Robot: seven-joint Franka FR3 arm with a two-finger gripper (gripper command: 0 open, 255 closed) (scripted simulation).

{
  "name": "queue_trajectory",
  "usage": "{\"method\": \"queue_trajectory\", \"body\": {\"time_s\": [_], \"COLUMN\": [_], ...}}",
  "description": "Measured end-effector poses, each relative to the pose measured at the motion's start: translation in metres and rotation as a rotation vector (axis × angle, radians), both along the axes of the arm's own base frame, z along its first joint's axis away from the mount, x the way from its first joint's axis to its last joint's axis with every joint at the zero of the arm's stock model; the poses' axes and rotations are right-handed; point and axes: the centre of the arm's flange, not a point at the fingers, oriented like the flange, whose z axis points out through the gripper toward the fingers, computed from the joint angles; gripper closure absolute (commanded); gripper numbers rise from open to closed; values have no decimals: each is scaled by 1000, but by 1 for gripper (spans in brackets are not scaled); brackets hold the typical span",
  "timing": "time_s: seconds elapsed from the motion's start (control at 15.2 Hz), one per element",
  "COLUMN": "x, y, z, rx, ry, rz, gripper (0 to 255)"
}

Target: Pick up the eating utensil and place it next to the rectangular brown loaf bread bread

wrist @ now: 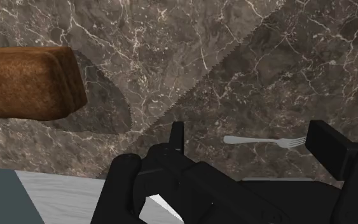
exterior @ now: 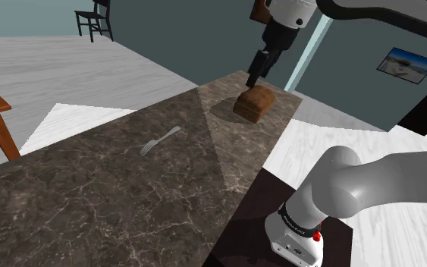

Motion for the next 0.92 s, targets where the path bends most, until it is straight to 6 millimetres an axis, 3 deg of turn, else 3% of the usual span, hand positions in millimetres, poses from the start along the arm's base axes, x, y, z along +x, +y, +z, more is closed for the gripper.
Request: {"method": "queue_trajectory", "body": {"time_s": [0.33,0.92], "x": [24,102], "y": [-1,11], "z": [-29,-112], "rx": [3,10], "ry": [3,8], "rz": [116,467], "gripper": [0,0]}}
